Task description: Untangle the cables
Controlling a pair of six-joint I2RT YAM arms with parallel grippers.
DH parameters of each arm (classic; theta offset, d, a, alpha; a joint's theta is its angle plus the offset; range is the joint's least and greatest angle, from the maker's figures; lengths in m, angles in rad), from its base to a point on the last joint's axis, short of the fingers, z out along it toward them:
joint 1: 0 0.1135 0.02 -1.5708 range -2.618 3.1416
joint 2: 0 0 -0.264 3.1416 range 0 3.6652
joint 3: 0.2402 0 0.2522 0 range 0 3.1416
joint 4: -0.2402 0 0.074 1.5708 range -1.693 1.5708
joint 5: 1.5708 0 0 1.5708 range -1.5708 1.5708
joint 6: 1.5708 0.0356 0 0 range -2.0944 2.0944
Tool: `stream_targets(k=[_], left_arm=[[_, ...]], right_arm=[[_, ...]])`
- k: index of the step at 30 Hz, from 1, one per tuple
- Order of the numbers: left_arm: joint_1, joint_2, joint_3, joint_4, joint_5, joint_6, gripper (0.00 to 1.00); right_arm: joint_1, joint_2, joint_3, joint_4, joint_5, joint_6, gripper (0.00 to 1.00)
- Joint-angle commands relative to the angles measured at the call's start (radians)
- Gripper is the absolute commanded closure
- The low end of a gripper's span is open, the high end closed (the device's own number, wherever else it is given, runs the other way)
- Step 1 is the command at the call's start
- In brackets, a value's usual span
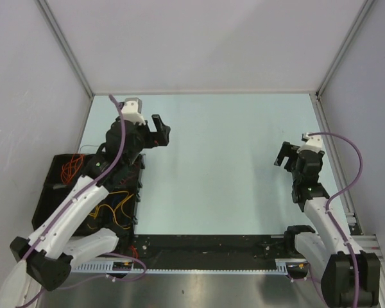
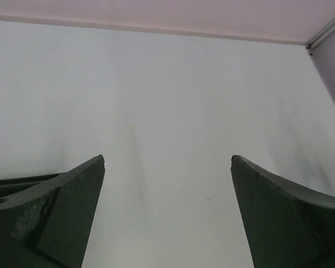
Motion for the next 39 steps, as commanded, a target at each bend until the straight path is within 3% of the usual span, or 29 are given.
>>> stream_targets(k=[1, 11, 16, 19, 39], left_arm=[[0.001, -0.095, -0.012, -0.02, 0.022, -0.116, 0.0], [0.003, -0.216, 0.001, -0.093, 0.048, -0.081, 0.0], [0.001, -0.236, 0.012, -0.136, 0.039, -0.067, 0.0], [0.003, -0.252, -0.014, -0.103, 0.065, -0.064, 0.0], [0.001, -0.181, -0.074, -0.005, 0.027, -0.061, 0.0]], right_arm=[[-0.055, 0.085, -0.11, 0.414, -0.058, -0.012, 0.0], [-0.092, 0.422, -0.216, 0.909, -0.078, -0.034, 0.01], [-0.088, 0.609, -0.246, 1.158, -0.207, -0.092, 0.02], [-0.075, 0.623, -0.16, 1.0, -0.205, -0.101, 0.0], [-0.064, 0.626, -0.173, 1.021, -0.148, -0.118, 0.0]])
